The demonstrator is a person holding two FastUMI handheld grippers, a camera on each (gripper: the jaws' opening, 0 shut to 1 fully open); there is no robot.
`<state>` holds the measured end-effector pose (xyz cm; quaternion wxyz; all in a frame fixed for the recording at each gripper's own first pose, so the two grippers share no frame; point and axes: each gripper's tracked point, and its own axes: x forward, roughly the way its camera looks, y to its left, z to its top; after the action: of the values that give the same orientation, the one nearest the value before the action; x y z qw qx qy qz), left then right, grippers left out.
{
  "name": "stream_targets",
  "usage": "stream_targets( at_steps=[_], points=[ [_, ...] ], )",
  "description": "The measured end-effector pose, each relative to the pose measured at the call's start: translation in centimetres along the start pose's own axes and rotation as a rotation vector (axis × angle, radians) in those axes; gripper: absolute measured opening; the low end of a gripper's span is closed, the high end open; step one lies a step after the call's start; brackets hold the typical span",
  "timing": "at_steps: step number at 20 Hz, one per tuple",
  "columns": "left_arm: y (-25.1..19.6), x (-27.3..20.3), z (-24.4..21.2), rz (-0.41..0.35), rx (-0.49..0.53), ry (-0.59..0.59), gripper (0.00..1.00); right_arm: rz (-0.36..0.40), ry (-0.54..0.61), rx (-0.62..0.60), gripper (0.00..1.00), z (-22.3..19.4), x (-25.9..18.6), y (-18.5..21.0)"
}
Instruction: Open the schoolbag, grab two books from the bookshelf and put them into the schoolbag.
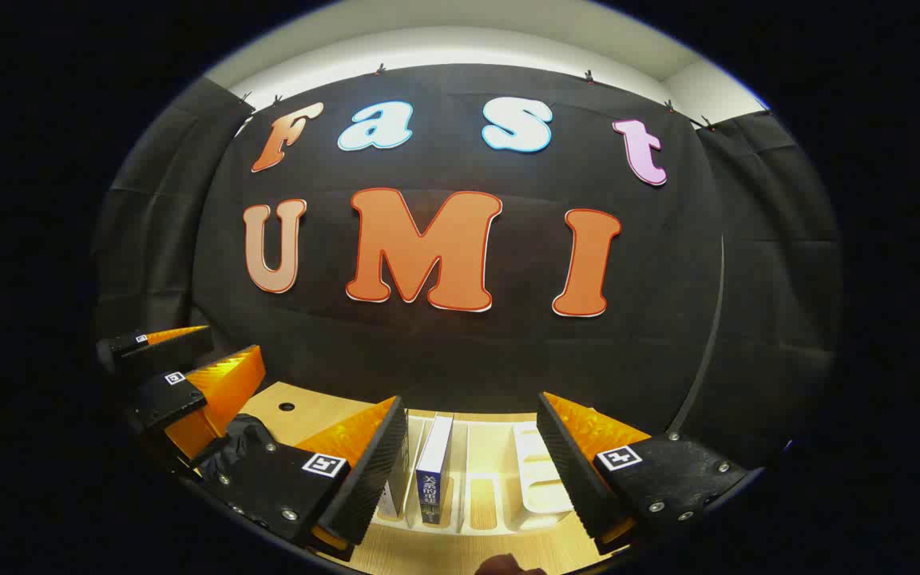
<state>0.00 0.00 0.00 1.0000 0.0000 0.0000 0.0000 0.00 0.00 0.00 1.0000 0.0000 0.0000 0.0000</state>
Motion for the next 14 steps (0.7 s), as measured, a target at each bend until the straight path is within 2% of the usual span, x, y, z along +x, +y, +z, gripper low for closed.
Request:
stream_targets(
  at_steps=[4,14],
  points=[
    [-0.5,-0.5,-0.6,0.006,-0.036,0.041,0.97,0.021,0.014,-0.018,0.98,-0.6,-0.1,0.3],
    [-0.3,-1.0,-0.8,0.015,-0.026,0.053,0.97,0.033,0.042,0.013,0.98,-1.9,-0.1,-0.2]
  ],
)
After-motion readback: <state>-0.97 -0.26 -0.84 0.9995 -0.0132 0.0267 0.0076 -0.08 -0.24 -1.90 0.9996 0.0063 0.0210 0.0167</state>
